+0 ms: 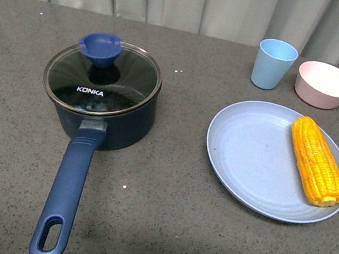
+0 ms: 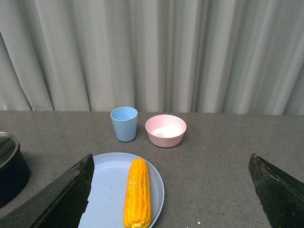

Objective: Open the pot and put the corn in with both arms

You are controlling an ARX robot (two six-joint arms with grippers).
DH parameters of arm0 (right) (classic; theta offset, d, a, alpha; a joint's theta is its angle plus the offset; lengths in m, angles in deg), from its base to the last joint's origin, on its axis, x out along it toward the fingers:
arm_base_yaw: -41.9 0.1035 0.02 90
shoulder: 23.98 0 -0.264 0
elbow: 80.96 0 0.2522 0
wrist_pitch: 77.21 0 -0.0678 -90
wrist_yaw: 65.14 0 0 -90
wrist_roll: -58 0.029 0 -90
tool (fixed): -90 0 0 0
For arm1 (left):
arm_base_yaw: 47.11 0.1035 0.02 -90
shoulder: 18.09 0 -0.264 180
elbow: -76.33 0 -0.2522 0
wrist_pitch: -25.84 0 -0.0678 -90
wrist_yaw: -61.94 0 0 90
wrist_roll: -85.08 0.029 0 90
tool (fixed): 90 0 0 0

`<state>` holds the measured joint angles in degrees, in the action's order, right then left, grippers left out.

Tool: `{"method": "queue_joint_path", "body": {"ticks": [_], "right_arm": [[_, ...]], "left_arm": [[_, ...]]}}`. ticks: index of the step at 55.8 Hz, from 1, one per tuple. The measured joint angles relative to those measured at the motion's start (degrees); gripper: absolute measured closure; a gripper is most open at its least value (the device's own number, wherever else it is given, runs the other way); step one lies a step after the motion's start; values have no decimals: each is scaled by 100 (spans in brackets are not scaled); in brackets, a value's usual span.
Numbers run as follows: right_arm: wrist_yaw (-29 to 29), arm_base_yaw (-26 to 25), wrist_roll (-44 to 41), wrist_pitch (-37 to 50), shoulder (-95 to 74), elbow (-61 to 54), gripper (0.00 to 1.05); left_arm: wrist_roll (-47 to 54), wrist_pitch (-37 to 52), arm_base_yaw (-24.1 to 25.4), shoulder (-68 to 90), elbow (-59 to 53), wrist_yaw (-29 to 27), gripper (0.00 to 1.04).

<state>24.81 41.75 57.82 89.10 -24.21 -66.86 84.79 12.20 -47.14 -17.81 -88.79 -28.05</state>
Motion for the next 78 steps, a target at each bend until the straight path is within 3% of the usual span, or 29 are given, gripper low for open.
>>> {"method": "queue_joint_path", "body": {"ticks": [78], "right_arm": [[-2,0,0,0,0,0,9]], "left_arm": [[0,0,0,0,0,0,7]]}}
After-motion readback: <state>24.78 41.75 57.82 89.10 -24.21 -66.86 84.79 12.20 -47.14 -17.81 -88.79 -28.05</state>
